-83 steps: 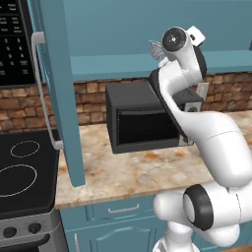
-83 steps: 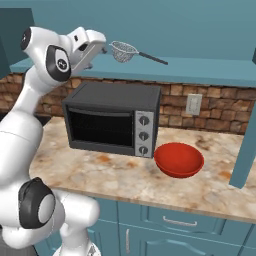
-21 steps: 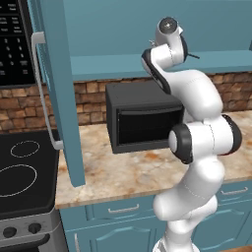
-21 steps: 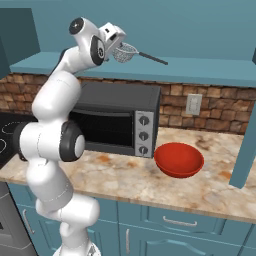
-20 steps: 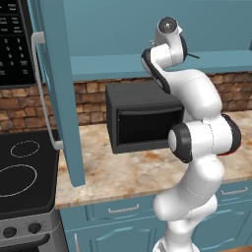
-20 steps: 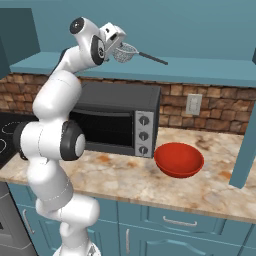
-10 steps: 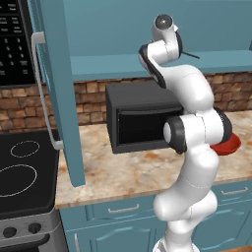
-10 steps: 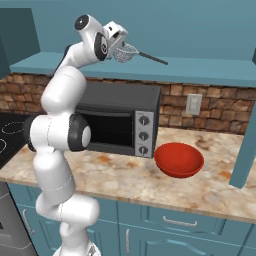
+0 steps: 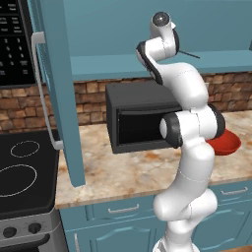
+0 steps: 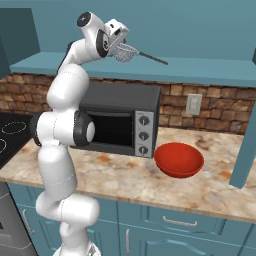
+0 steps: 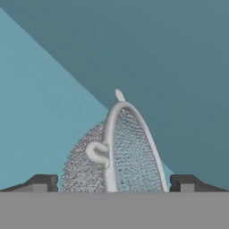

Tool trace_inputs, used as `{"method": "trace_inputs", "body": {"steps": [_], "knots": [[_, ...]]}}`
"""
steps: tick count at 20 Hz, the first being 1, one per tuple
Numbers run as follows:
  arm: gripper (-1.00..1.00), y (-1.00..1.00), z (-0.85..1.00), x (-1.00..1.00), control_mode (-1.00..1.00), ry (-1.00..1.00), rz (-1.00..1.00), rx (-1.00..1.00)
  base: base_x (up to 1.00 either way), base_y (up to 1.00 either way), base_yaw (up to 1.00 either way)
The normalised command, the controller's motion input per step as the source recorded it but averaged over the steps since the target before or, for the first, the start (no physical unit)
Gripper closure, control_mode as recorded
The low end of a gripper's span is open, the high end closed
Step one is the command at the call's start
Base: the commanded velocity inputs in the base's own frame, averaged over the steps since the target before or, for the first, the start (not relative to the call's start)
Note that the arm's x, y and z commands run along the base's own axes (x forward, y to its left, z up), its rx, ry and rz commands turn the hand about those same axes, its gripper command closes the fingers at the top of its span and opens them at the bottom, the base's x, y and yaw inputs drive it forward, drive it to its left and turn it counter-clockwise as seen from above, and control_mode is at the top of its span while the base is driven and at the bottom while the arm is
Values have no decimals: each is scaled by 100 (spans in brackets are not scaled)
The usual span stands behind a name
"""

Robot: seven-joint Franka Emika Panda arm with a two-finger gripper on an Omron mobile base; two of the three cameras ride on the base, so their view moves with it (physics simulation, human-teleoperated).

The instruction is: Open the cabinet and setup a tea strainer by placing it in the bowl upright.

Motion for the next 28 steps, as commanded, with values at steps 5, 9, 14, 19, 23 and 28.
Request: {"method": "trace_inputs", "body": {"steps": [5,9,14,19,23,28], "knots": [[100,0,-2,0,-100,0,0,0,0,0,0],[100,0,0,0,-100,0,0,0,0,0,0],[100,1,0,0,-100,0,0,0,0,0,0],[100,2,-1,-4,-100,0,0,-5,0,0,0],[100,1,-1,-5,-100,0,0,-15,0,0,0],[100,1,0,-13,-100,0,0,-15,0,0,0]]}}
